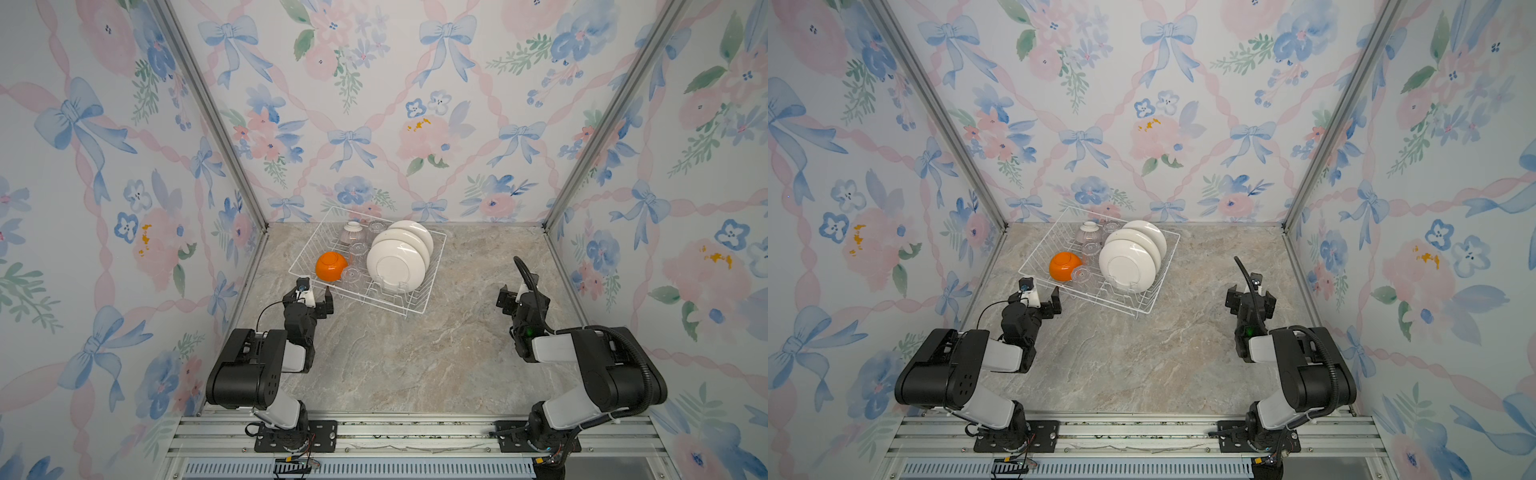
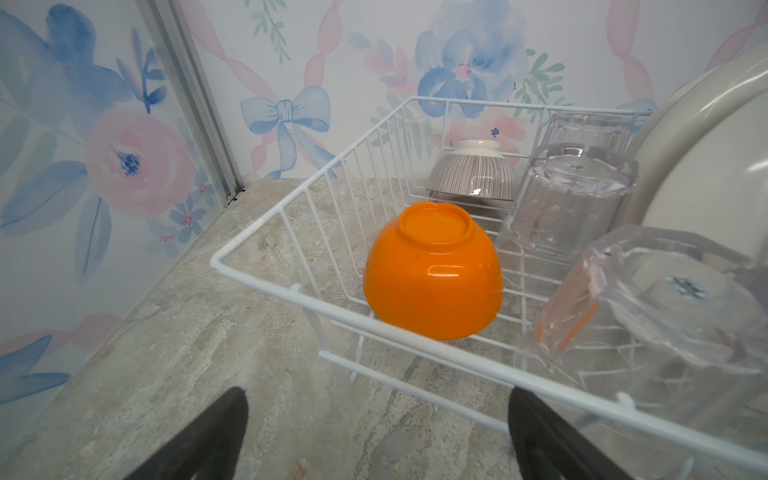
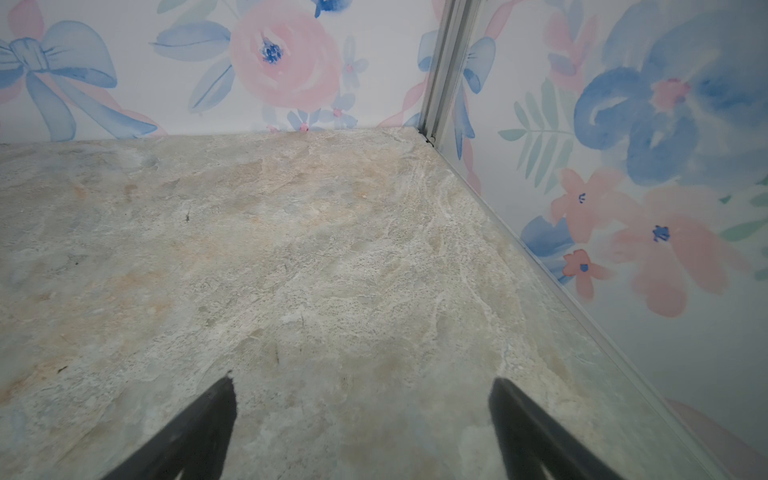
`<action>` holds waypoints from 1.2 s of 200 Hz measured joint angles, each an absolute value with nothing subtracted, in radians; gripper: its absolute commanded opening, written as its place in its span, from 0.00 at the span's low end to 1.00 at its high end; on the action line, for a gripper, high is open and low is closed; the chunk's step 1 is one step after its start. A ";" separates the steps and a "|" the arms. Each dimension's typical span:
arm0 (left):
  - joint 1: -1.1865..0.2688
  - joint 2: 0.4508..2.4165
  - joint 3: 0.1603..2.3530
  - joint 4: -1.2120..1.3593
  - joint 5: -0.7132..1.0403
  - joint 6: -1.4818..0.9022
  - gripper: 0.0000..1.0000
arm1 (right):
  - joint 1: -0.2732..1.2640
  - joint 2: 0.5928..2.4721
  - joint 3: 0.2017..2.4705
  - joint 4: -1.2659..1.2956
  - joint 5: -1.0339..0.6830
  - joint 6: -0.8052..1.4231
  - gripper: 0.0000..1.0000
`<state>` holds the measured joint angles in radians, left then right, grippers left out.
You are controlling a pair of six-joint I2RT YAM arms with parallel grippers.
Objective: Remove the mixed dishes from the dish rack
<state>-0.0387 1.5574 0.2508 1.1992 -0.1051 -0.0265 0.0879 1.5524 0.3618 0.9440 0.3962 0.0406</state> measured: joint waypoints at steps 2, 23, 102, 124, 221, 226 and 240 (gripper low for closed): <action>-0.039 1.557 0.251 1.199 -0.105 -0.026 0.98 | 0.088 1.552 0.362 0.944 0.396 0.041 0.97; -0.039 1.557 0.251 1.199 -0.105 -0.026 0.98 | 0.088 1.552 0.362 0.944 0.396 0.040 0.97; -0.099 1.431 0.306 0.952 -0.317 -0.056 0.98 | 0.141 1.501 0.376 0.871 0.418 -0.002 0.97; -0.122 1.369 0.351 0.792 -0.396 -0.088 0.98 | 0.207 1.407 0.431 0.741 0.477 -0.029 0.97; -0.339 0.977 0.441 0.397 -0.615 -0.274 0.98 | 0.482 1.127 0.868 -0.128 0.469 0.356 0.98; -0.346 0.974 0.453 0.367 -0.613 -0.288 0.98 | 0.498 1.128 0.874 -0.152 0.450 0.383 0.97; -0.362 0.980 0.500 0.279 -0.601 -0.320 0.98 | 0.538 1.148 0.883 -0.209 0.393 0.452 0.96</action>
<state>-0.3622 0.9802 0.4995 0.2787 -0.6006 -0.3199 0.5381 1.1477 0.8833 -0.2092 0.3935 0.4519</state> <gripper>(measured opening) 0.979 0.973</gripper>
